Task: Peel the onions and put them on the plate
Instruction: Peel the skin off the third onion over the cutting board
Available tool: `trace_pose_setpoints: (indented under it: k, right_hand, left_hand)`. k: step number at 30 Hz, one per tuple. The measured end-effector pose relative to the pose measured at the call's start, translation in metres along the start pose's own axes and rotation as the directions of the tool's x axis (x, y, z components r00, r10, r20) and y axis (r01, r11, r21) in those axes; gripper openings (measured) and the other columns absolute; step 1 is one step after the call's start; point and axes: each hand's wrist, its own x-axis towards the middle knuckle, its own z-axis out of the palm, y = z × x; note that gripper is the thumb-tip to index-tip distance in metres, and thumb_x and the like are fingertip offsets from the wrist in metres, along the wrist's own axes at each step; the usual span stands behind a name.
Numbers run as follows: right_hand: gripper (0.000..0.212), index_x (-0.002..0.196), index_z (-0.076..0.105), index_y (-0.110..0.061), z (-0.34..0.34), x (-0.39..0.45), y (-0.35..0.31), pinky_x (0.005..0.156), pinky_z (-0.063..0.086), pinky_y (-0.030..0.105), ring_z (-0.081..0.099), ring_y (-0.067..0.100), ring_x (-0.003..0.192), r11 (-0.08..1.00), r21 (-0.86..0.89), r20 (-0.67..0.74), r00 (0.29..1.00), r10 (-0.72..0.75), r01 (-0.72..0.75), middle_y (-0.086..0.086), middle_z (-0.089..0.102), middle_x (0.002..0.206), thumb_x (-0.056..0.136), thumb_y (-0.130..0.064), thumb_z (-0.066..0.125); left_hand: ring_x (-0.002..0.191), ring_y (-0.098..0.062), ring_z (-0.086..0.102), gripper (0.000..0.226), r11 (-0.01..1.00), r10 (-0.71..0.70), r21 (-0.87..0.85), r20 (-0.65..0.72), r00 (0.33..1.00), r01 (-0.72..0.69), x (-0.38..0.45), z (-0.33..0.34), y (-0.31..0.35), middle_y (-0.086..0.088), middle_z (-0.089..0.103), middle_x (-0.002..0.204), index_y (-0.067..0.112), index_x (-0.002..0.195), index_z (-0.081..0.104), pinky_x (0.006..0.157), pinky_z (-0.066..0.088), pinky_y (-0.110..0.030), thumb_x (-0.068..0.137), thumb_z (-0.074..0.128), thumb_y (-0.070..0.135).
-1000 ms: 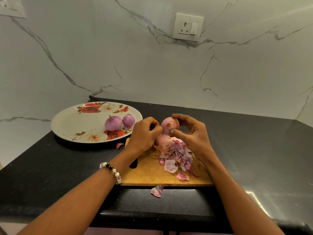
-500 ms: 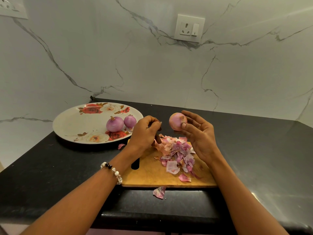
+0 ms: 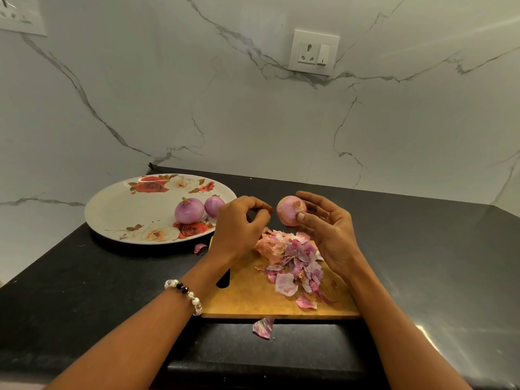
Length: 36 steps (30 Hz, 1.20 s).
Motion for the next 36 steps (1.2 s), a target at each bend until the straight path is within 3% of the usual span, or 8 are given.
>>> trace_pose_setpoints:
  k: [5,8,13,16,23,30,36]
  right_hand:
    - [0.046,0.117,0.067,-0.013,0.002,-0.002,-0.001,0.082,0.06,0.04,0.069,0.03,0.106,0.998,-0.06,0.026,1.0,-0.008,0.01,0.006,0.072,0.11,0.072,-0.018,0.077]
    - [0.047,0.117,0.068,-0.012,0.003,-0.003,0.0,0.082,0.06,0.044,0.069,0.03,0.105,0.994,-0.111,0.041,0.999,-0.007,0.012,0.009,0.071,0.111,0.071,-0.018,0.078]
    - [0.042,0.114,0.07,-0.017,0.002,-0.002,0.001,0.087,0.059,0.048,0.068,0.028,0.106,0.98,-0.196,0.054,0.998,-0.021,0.031,0.005,0.071,0.111,0.073,-0.015,0.08]
    - [0.04,0.113,0.07,-0.018,0.001,-0.001,0.002,0.09,0.058,0.045,0.068,0.025,0.105,0.968,-0.246,0.063,0.998,-0.031,0.045,0.004,0.071,0.111,0.078,-0.004,0.079]
    - [0.041,0.113,0.069,-0.02,0.004,-0.003,0.0,0.087,0.056,0.026,0.068,0.016,0.102,0.955,-0.287,0.084,0.995,-0.056,0.078,0.001,0.071,0.11,0.075,-0.009,0.081]
    - [0.042,0.113,0.068,-0.021,0.005,-0.003,-0.001,0.089,0.056,0.026,0.068,0.017,0.104,0.95,-0.298,0.095,0.993,-0.065,0.09,0.001,0.071,0.112,0.076,-0.006,0.081]
    - [0.041,0.113,0.068,-0.02,0.005,-0.002,-0.002,0.09,0.056,0.028,0.068,0.018,0.103,0.961,-0.262,0.076,0.995,-0.064,0.082,0.003,0.071,0.111,0.076,-0.008,0.081]
  left_hand:
    - [0.072,-0.006,0.059,0.015,0.983,0.167,0.082,-0.031,0.985,-0.164,0.0,0.001,-0.004,0.002,0.069,0.089,0.012,0.096,0.071,0.06,0.047,-0.008,0.087,0.067,0.023]
    - [0.073,-0.007,0.062,0.022,0.981,0.187,0.062,-0.025,0.982,-0.185,0.0,-0.001,-0.004,0.0,0.071,0.096,0.011,0.104,0.072,0.06,0.047,-0.007,0.086,0.068,0.022]
    - [0.07,-0.005,0.061,0.018,0.977,0.209,0.054,-0.012,0.978,-0.208,0.0,-0.002,-0.005,-0.006,0.074,0.089,0.008,0.1,0.073,0.064,0.049,-0.007,0.084,0.07,0.014]
    - [0.063,-0.003,0.06,0.015,0.98,0.192,0.054,-0.004,0.981,-0.191,0.001,-0.002,-0.006,-0.004,0.073,0.087,0.008,0.098,0.074,0.061,0.048,-0.006,0.085,0.069,0.014]
    - [0.066,-0.007,0.057,0.008,0.942,0.277,0.192,0.022,0.961,-0.276,-0.002,-0.001,-0.008,-0.004,0.07,0.077,0.007,0.085,0.07,0.059,0.043,-0.008,0.083,0.07,0.015]
    - [0.064,-0.01,0.053,0.007,0.939,0.245,0.233,0.059,0.968,-0.252,-0.001,0.0,-0.01,-0.003,0.062,0.074,0.01,0.08,0.062,0.054,0.044,-0.015,0.084,0.066,0.012]
    - [0.066,-0.01,0.054,0.005,0.977,0.153,0.146,0.038,0.987,-0.157,-0.001,0.001,-0.006,0.003,0.058,0.074,0.013,0.084,0.059,0.057,0.047,-0.018,0.087,0.062,0.012]
